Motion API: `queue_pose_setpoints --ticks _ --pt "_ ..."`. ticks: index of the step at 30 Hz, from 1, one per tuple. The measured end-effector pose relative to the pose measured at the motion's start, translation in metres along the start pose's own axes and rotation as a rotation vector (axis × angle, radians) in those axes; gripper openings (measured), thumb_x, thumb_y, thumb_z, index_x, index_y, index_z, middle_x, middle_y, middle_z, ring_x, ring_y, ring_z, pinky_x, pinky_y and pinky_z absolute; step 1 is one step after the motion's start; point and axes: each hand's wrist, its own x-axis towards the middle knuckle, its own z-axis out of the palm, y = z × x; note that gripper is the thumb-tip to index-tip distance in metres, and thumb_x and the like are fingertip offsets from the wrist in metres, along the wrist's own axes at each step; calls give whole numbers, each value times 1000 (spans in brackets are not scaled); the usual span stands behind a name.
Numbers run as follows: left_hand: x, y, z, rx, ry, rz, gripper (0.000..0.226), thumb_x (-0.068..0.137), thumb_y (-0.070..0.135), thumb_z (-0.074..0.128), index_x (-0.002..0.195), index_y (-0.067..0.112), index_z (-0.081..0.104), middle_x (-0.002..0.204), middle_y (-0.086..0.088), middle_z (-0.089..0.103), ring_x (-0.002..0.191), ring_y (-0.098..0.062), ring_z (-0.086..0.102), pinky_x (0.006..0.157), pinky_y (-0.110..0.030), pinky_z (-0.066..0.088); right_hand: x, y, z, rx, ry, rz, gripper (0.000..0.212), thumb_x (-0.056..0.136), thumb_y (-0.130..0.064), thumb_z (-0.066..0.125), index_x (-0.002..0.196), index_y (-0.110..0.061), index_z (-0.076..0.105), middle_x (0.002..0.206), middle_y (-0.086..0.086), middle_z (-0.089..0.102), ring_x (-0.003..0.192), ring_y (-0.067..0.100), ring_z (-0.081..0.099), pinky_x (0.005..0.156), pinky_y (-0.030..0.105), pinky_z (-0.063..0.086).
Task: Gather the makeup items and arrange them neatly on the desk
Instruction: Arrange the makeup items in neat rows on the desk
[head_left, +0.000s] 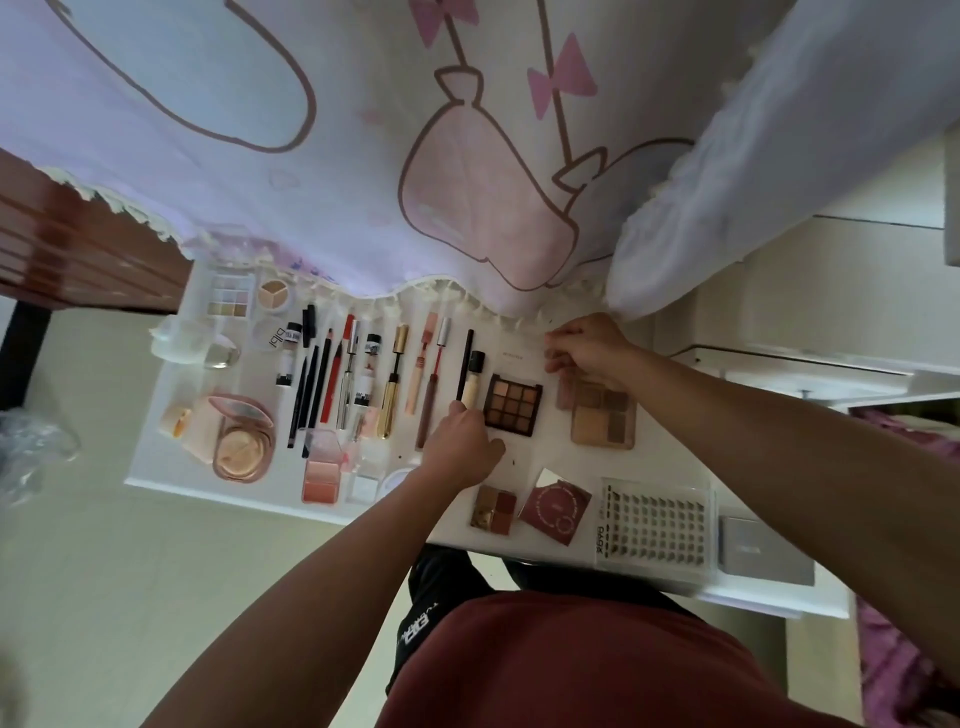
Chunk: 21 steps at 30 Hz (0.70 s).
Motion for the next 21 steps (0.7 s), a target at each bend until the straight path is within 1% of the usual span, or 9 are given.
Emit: queue_pose_setpoints --ticks 1,3,5,6,8,10,13,17,21 --pt "0 0 1 -7 6 0 40 93 32 55 124 6 54 127 -10 44 102 -28 57 89 -42 52 -1 0 -3 -37 21 -34 22 92 -16 67 105 1 64 94 18 67 66 20 67 59 31 55" --pt "-2 -1 2 -43 35 6 41 94 30 55 127 5 53 129 -10 45 105 -27 57 90 -37 50 -5 4 -14 -282 109 -185 22 88 -21 71 104 -6 68 99 11 70 80 22 69 75 38 57" --pt "-2 -2 1 -96 83 5 39 94 27 56 126 5 55 129 -11 46 106 -26 57 88 -33 47 -14 8 -25 -592 161 -324 36 84 -29 73 116 -12 67 110 5 68 98 21 65 85 35 53" --pt "-3 -3 1 -122 107 0 39 94 26 56 127 5 55 130 -11 47 107 -26 57 88 -32 46 -20 11 -28 -718 146 -355 45 82 -34 73 121 -15 64 114 2 65 102 20 61 84 34 50" --pt "-3 -4 -1 -163 139 -12 42 93 26 57 131 6 55 132 -10 48 109 -25 57 91 -33 45 -30 18 -29 -949 105 -378 57 73 -45 76 121 -19 61 114 -1 58 104 19 54 71 31 43" --pt "-4 -6 -3 -184 154 -14 44 93 26 58 133 8 54 134 -10 49 111 -25 57 94 -33 45 -32 29 -24 -1111 92 -416 53 70 -48 72 112 -20 57 110 -1 52 104 19 47 64 30 35" --pt "-8 -7 -6 -205 179 -24 43 93 26 58 132 8 55 135 -9 50 115 -25 55 95 -33 44 -30 43 -18 -1191 97 -445 47 73 -44 67 110 -20 51 110 -1 47 107 22 44 69 31 33" --pt "-15 -12 -10 -233 218 -30 40 92 26 60 128 9 59 132 -8 53 114 -23 57 95 -32 44 -29 45 -12 -1168 152 -483 30 80 -37 57 103 -19 49 103 2 47 102 24 45 69 32 33" --pt "-19 -16 -15 -304 239 -47 37 91 25 61 124 9 62 130 -7 59 114 -21 58 97 -32 44 -32 37 -17 -1178 146 -460 38 74 -44 60 100 -20 50 98 -2 47 95 19 47 68 31 36"
